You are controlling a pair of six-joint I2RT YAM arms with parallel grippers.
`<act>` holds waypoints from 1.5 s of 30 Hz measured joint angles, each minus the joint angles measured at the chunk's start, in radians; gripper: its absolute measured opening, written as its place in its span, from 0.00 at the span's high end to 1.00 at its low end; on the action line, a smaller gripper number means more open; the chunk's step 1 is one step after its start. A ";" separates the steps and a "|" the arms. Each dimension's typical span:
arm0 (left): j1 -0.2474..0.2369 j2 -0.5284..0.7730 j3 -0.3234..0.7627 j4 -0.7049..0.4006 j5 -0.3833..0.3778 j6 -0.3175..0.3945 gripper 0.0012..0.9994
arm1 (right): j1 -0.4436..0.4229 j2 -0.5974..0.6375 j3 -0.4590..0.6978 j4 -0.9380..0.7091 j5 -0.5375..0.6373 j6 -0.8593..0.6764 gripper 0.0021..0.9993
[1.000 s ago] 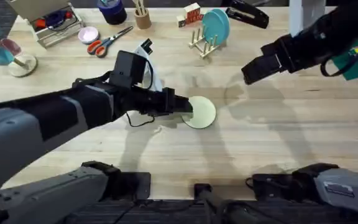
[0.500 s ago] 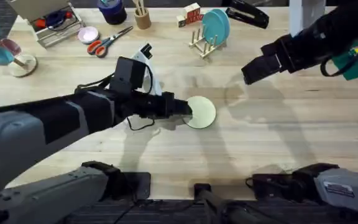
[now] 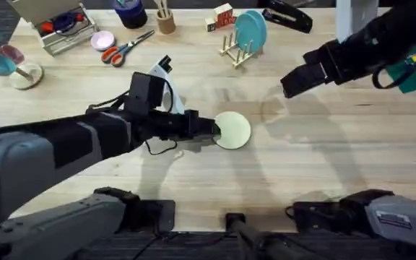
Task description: Pick up the plates from the table one by one and place each into a slot on the dish rack.
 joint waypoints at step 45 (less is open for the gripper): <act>0.010 0.170 0.004 0.116 0.114 -0.079 0.96 | -0.012 0.069 0.000 0.053 -0.184 -0.032 0.00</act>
